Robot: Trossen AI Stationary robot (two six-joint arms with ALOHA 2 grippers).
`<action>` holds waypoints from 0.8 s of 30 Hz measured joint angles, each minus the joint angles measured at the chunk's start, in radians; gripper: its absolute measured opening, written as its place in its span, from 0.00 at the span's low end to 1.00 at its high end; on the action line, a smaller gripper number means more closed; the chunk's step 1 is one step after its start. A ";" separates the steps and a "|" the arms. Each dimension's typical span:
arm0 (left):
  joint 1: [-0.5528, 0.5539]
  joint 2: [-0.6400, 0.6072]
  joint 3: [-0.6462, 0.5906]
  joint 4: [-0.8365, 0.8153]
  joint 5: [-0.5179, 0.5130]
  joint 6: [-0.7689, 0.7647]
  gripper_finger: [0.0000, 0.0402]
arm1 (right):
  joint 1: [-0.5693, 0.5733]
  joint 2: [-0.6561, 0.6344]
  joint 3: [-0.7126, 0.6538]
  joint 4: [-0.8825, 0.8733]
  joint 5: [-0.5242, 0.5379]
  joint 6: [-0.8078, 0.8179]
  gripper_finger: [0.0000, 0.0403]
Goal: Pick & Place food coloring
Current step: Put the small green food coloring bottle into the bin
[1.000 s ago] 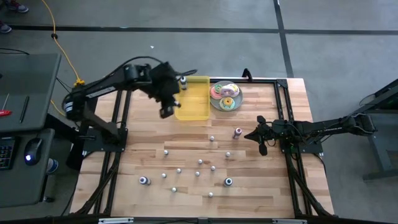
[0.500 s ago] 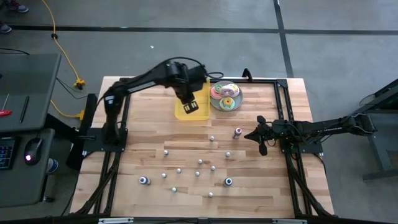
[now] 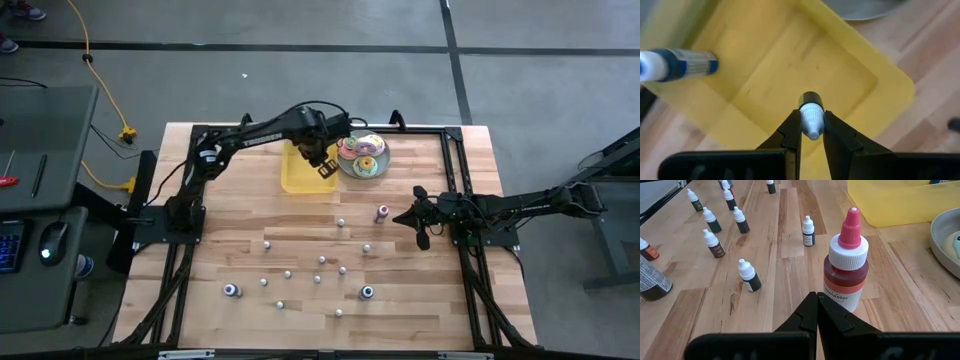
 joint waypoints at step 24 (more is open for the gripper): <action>0.168 0.165 0.000 0.315 0.092 -0.083 0.12 | 0.000 0.000 0.000 0.000 0.000 0.000 0.00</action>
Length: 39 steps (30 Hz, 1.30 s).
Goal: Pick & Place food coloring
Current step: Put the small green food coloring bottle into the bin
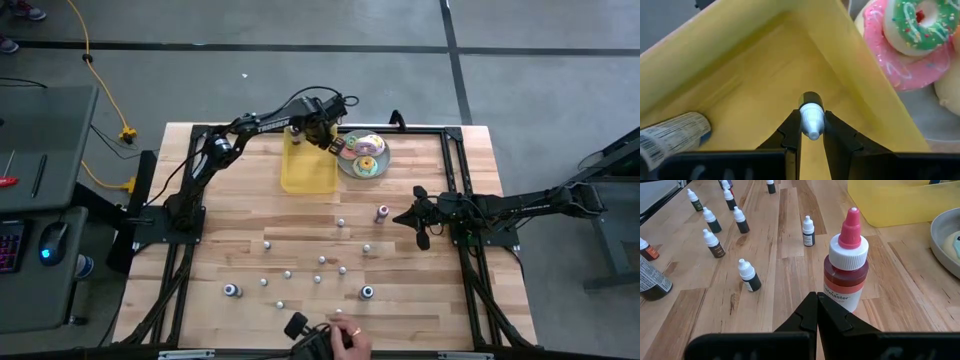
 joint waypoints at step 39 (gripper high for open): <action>0.001 -0.155 -0.170 -0.175 -0.185 0.101 0.12 | 0.000 0.000 0.000 0.000 0.000 0.000 0.00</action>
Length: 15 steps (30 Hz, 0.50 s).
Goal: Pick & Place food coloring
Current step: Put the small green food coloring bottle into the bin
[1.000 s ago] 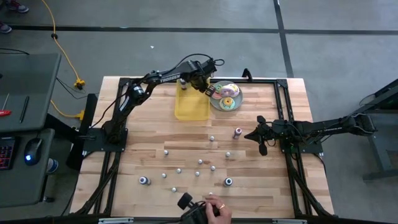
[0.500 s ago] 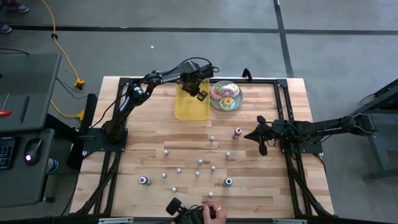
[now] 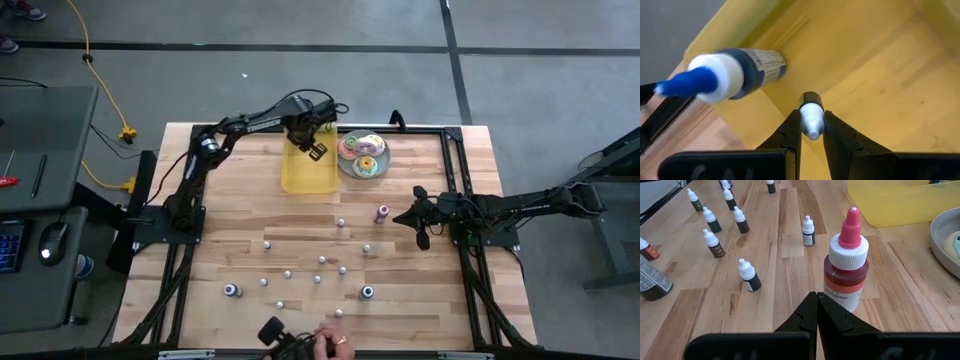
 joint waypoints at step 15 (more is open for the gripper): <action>0.047 -0.103 -0.261 0.211 0.078 -0.087 0.12 | 0.000 0.000 0.000 -0.001 0.000 0.000 0.00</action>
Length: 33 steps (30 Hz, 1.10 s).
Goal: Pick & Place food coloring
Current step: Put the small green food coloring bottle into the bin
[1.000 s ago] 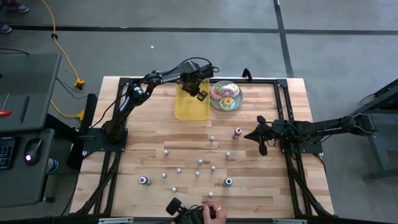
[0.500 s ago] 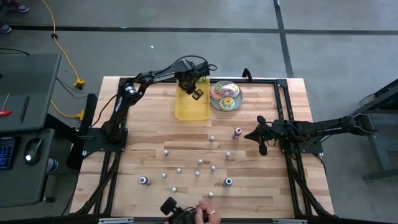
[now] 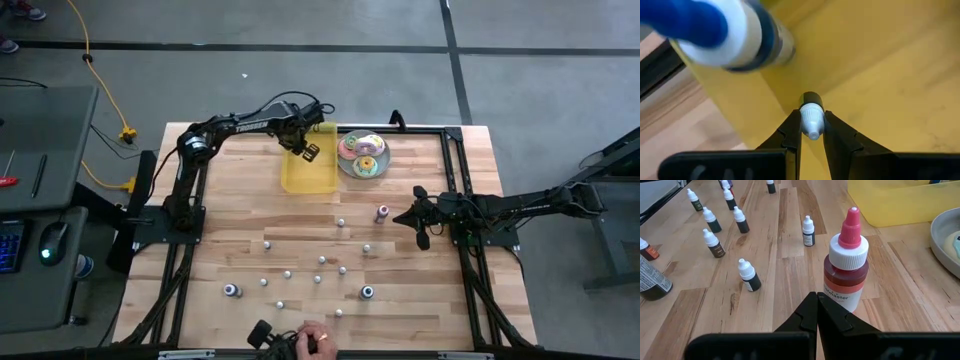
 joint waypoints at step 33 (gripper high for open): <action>0.026 0.021 -0.015 0.046 0.018 0.020 0.31 | 0.000 0.000 0.000 0.001 0.000 0.000 0.00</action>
